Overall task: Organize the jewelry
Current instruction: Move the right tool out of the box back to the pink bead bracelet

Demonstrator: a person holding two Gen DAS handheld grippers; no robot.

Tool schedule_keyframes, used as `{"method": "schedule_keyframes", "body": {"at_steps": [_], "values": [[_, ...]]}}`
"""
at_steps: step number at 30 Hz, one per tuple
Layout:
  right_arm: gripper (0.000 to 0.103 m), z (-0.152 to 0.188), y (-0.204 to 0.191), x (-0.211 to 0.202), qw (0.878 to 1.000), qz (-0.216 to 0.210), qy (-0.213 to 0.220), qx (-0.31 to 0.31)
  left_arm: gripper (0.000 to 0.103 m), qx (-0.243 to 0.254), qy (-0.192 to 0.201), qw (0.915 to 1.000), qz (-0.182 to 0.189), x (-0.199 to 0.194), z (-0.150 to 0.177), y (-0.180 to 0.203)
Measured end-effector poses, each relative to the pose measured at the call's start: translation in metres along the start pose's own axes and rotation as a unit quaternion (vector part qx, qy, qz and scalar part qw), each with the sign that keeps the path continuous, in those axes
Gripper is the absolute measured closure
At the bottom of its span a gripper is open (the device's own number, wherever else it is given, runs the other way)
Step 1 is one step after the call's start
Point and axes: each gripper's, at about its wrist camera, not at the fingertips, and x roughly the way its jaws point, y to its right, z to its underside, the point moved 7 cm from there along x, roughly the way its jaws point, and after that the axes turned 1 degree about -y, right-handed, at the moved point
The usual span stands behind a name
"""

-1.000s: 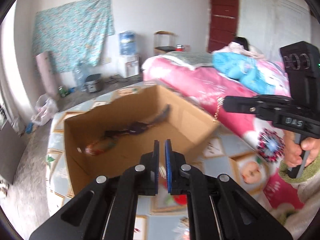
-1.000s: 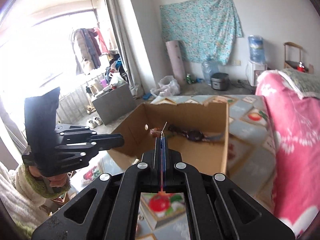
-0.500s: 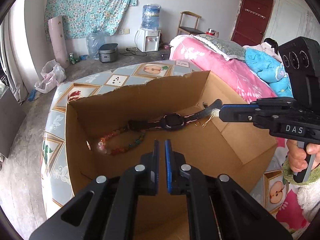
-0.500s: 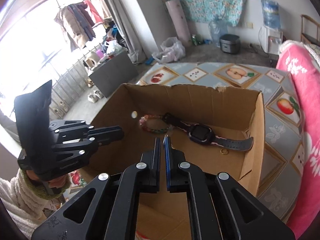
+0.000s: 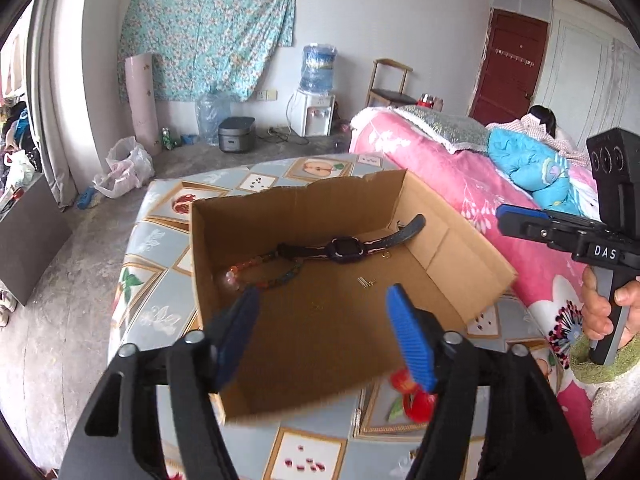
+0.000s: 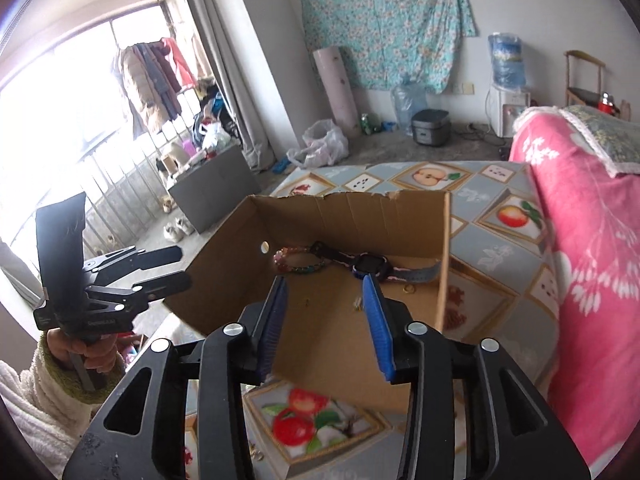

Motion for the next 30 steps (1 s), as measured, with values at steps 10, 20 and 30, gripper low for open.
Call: {"method": "schedule_keyframes", "body": {"at_steps": [10,20,30], "values": [[0.062,0.084,-0.009,-0.035,0.999,-0.006,-0.027,0.038,0.019,-0.023,-0.011,0.9993,-0.028,-0.049,0.079,-0.001],[0.079,0.154,-0.048,0.049,0.983,-0.039,-0.179,0.032,0.020,-0.051,-0.108,0.9928,-0.003,0.005,0.164,0.020],[0.080,0.161,-0.074,0.092,0.971,-0.004,-0.228,-0.079,0.020,0.045,-0.116,0.9923,-0.003,0.021,0.178,0.052]]}}
